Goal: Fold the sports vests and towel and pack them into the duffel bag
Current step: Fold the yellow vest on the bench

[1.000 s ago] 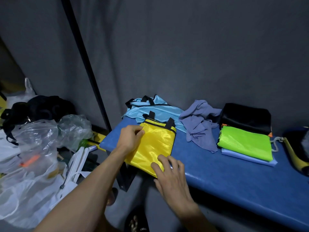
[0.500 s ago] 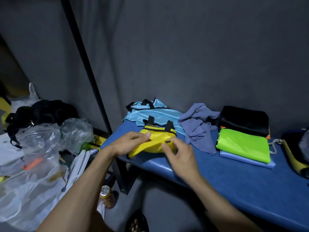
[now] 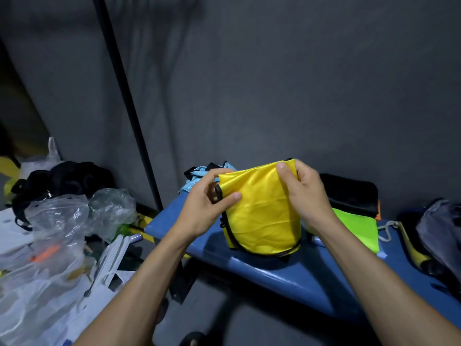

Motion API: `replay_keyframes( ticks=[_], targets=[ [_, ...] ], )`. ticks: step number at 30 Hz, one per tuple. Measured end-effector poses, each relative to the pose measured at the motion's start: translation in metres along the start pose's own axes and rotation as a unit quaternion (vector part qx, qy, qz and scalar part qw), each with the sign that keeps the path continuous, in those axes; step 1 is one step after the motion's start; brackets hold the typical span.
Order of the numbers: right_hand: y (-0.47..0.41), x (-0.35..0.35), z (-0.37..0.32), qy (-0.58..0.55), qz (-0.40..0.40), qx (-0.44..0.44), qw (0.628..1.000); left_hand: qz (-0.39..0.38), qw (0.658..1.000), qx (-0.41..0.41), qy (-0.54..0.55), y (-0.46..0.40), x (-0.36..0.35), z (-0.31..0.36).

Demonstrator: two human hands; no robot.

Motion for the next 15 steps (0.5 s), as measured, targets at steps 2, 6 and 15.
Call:
replay_keyframes(
  ticks=[2, 6, 15],
  targets=[
    [0.007, 0.008, 0.0, -0.048, -0.008, -0.009, 0.999, 0.027, 0.999, -0.025, -0.007, -0.002, 0.0, 0.012],
    [0.017, 0.017, 0.021, -0.085, -0.015, -0.03, 0.996, 0.036, 0.999, -0.01, 0.009, -0.007, -0.009, 0.014],
    [0.032, -0.009, 0.149, -0.132, 0.01, -0.294, 0.947, 0.07, 0.957, 0.275, 0.064, -0.039, -0.024, -0.101]
  ],
)
Point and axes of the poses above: each hand's wrist, its own y-axis away from the middle knuckle, its own x-axis out of the back of the hand, z = x × y, the point moved 6 cm from there along -y, towards the middle knuckle, and after that the axes turned 5 degrees about -y, right-handed, at the moved point
